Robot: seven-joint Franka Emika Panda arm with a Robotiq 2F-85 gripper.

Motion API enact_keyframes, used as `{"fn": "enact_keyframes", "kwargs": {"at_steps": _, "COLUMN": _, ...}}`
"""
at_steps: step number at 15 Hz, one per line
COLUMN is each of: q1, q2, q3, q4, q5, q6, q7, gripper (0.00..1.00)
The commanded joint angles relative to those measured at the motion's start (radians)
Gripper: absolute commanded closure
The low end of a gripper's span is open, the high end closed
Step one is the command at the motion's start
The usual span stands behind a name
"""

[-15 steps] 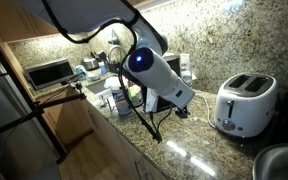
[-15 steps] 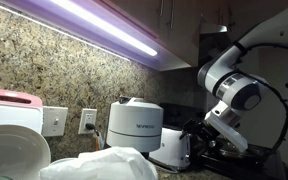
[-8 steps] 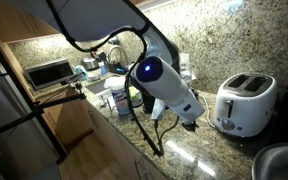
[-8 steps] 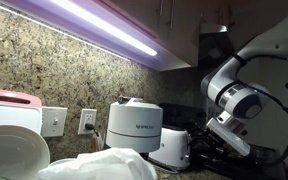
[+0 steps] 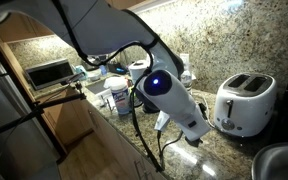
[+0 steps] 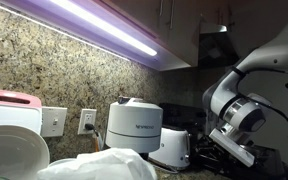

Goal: Press the button on the toaster

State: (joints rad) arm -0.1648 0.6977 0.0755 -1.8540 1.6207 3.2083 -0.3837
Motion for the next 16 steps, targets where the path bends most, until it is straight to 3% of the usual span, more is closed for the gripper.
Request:
{"fn": "enact_keyframes", "kwargs": {"at_steps": 1, "q1": -0.001, "q2": 0.012, "q3": -0.008, "q4": 0.001, "q5": -0.046, "q6": 0.005, "q7": 0.087, "gripper": 0.17}}
{"fn": "enact_keyframes", "kwargs": {"at_steps": 11, "q1": 0.009, "q2": -0.024, "q3": -0.022, "q4": -0.021, "q5": -0.087, "q6": -0.005, "q7": 0.122, "gripper": 0.97}}
{"fn": "enact_keyframes", "kwargs": {"at_steps": 16, "q1": 0.024, "q2": -0.001, "q3": -0.04, "q4": -0.01, "q5": -0.173, "q6": -0.021, "q7": 0.19, "gripper": 1.0}}
